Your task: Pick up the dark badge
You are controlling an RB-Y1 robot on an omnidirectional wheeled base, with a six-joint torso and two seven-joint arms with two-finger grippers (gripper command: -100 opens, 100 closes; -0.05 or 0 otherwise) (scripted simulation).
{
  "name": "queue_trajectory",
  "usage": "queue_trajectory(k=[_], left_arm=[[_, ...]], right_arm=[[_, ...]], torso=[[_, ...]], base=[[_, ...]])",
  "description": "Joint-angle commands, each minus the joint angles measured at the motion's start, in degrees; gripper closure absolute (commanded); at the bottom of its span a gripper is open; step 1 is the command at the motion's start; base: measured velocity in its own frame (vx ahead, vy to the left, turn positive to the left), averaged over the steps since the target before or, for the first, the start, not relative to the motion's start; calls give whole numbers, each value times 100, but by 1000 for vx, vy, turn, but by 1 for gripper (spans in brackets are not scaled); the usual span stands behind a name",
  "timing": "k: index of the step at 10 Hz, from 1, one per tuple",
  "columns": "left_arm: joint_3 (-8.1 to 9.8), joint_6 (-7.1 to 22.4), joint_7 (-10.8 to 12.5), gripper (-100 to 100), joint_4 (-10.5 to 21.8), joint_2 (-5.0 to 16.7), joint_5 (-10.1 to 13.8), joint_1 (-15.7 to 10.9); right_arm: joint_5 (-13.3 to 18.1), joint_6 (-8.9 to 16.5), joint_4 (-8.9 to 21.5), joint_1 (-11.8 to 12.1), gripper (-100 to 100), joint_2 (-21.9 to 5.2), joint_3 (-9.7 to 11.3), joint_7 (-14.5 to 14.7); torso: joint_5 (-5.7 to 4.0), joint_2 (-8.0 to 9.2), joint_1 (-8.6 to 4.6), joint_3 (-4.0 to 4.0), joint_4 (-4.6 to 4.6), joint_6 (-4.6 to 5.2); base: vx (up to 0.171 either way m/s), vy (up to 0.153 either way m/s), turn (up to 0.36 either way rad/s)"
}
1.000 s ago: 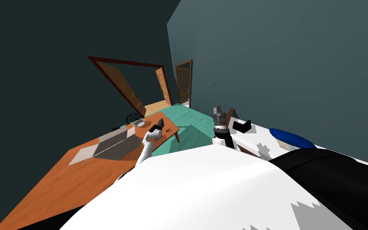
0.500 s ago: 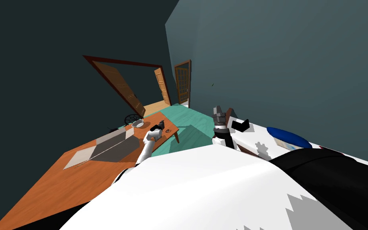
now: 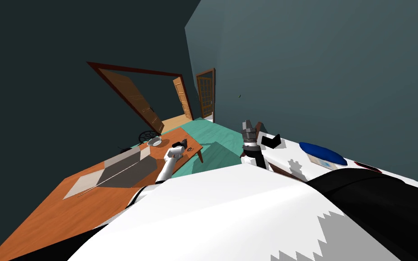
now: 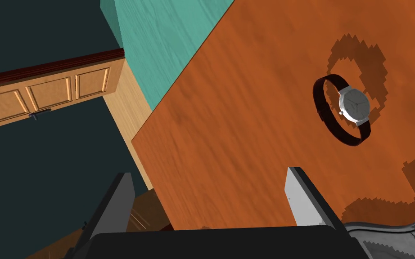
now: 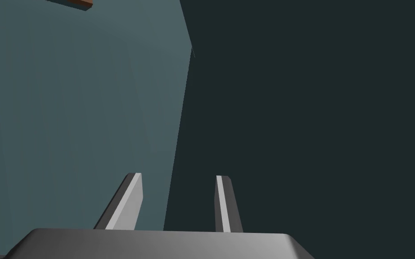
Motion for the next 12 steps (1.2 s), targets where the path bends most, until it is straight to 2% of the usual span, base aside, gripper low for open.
queue_trajectory(k=[1, 2, 3, 4, 5, 6, 7, 8, 9, 10, 11, 12], left_arm=[[4, 282, 52, -100, 286, 38, 62, -197], [4, 282, 52, -100, 422, 38, 62, -197], [2, 511, 101, -100, 644, 78, 127, -364], [2, 536, 101, -100, 782, 78, 127, -364], [-1, 764, 153, -100, 934, 120, 189, -522], [-1, 782, 153, -100, 1109, 120, 189, -522], [-5, 967, 207, -100, 1417, 164, 249, -671], [-5, 1016, 207, -100, 1476, 164, 249, -671], [-10, 1218, 262, -100, 1728, 209, 306, -810], [-10, 1239, 262, -100, 1806, 209, 306, -810], [-15, 1449, 316, -100, 2028, 255, 359, -939], [-15, 1449, 316, -100, 2120, 255, 359, -939]], right_arm=[[0, 0, 0, 0, 0, 0, 0, 0], [0, 0, 0, 0, 0, 0, 0, 0], [0, 0, 0, 0, 0, 0, 0, 0], [0, 0, 0, 0, 0, 0, 0, 0], [0, 0, 0, 0, 0, 0, 0, 0], [0, 0, 0, 0, 0, 0, 0, 0], [0, 0, 0, 0, 0, 0, 0, 0], [0, 0, 0, 0, 0, 0, 0, 0], [0, 0, 0, 0, 0, 0, 0, 0], [0, 0, 0, 0, 0, 0, 0, 0], [0, 0, 0, 0, 0, 0, 0, 0], [0, 0, 0, 0, 0, 0, 0, 0]], torso=[[0, 0, 0, 0, 0, 0], [-1, -1, -1, 0, 0, 3], [0, -1, 1, -1, 0, 0], [1, -5, 5, -2, 0, 1], [1, -4, 6, -3, -1, -1], [1, -6, 6, -3, 0, 1], [1, -5, 5, -3, -1, 0], [1, -5, 4, -3, -1, 0], [1, -3, 4, -2, -1, 0], [1, -5, 5, -3, -1, 0], [1, -5, 4, -3, -1, -1], [1, -6, 6, -3, -1, 0]], base=[[9, 8, -82], [12, 14, -44], [22, 23, -69], [21, 23, -38], [21, 25, -50], [19, 20, -43], [21, 20, -56], [16, 20, -37], [20, 23, -47], [23, 22, -32], [25, 27, -56], [21, 25, -28]])
